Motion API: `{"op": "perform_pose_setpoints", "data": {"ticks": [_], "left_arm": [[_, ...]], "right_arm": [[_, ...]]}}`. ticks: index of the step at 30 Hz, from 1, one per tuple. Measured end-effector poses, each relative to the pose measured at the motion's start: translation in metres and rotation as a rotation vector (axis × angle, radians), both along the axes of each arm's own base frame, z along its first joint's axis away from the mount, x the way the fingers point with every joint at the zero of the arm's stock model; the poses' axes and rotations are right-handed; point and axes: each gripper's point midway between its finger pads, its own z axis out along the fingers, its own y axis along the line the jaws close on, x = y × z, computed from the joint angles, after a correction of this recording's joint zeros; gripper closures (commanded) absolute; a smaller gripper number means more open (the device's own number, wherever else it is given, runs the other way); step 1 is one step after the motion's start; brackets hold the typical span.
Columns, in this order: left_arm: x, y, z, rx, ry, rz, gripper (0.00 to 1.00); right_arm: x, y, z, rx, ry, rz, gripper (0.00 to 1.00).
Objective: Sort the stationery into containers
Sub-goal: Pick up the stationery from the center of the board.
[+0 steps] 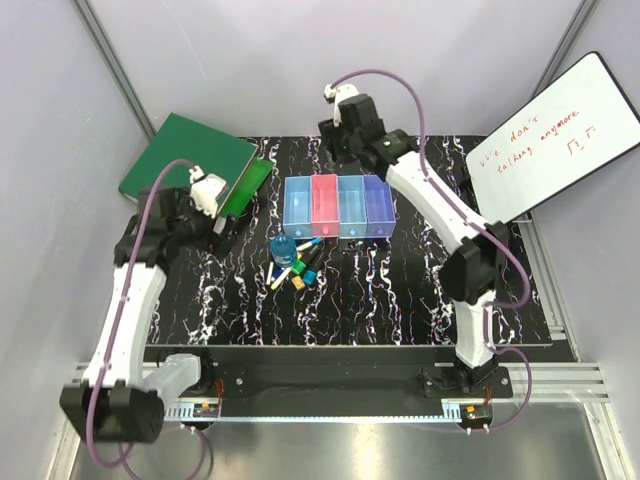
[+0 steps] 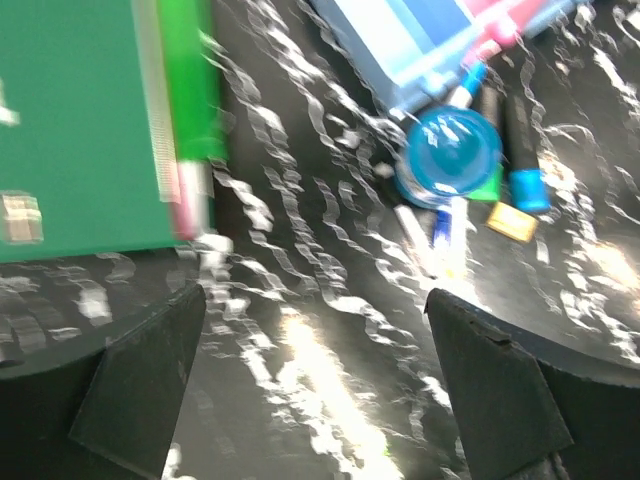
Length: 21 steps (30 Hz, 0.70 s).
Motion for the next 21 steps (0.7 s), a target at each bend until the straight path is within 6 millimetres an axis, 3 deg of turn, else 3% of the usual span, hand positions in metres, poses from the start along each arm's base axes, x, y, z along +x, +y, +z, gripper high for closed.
{"op": "perform_pose_setpoints", "data": {"ticks": [2, 6, 10, 15, 21], "left_arm": [[0.004, -0.011, -0.021, -0.021, 0.1, -0.019, 0.01], [-0.006, -0.053, -0.059, 0.0, 0.269, -0.125, 0.01], [-0.018, -0.09, -0.083, 0.063, 0.367, -0.229, 0.01], [-0.004, -0.113, -0.093, 0.111, 0.407, -0.243, 0.01], [0.024, -0.115, -0.103, 0.164, 0.389, -0.176, 0.01]], "right_arm": [[-0.005, -0.008, 0.033, -0.025, -0.077, 0.035, 0.33], [-0.023, -0.03, 0.093, -0.076, -0.213, 0.084, 0.3], [-0.046, -0.055, 0.134, -0.126, -0.31, 0.097, 0.29], [-0.073, -0.083, 0.161, -0.186, -0.382, 0.101, 0.29], [-0.079, -0.091, 0.16, -0.209, -0.383, 0.101, 0.28]]}}
